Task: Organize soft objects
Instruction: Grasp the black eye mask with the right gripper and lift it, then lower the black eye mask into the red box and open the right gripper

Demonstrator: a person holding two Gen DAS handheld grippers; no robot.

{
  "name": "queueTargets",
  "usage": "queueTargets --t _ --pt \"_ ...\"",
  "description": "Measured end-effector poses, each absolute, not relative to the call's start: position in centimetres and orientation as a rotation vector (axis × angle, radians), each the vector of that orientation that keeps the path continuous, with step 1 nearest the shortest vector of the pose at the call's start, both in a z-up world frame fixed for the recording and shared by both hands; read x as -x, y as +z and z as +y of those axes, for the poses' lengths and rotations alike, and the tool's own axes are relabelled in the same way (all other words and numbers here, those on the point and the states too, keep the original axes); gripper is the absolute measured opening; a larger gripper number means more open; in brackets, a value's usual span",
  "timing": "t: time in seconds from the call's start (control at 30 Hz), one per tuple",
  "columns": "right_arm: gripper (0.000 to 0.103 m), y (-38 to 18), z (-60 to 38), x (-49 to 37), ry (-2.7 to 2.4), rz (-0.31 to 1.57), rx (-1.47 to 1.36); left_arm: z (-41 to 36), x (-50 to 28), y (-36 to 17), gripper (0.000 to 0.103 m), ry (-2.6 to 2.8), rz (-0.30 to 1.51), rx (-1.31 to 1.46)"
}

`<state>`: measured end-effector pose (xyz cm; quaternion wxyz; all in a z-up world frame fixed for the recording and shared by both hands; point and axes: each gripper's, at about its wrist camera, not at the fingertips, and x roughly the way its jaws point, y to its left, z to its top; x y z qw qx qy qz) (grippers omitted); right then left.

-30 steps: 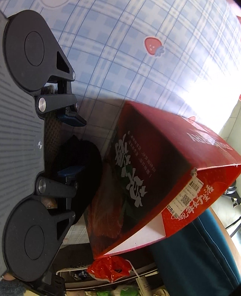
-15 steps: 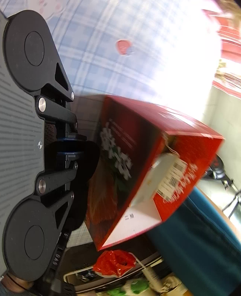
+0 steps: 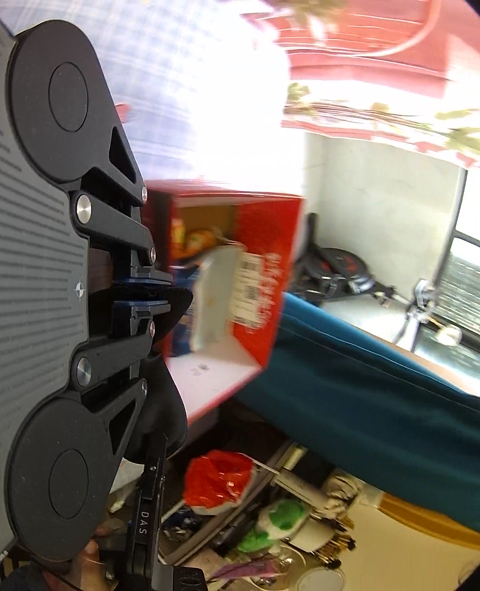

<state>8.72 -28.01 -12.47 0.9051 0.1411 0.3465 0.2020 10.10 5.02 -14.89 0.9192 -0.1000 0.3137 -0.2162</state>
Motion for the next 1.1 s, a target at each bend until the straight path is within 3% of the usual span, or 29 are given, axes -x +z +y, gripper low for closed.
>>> queueTargets --t 0.27,0.67,1.1 --pt "0.009 -9.1 -28.0 -11.5 0.41 0.61 -0.227 3.4 -12.5 -11.5 0.009 -0.397 0.542 0.15" --pt "0.009 -9.9 -24.5 -18.9 0.362 0.574 -0.086 1.4 -19.1 -10.9 0.009 -0.302 0.502 0.071" --pt "0.01 -15.0 -23.2 -26.9 0.275 0.719 0.009 -0.4 -27.6 -14.5 0.009 -0.26 0.684 0.036"
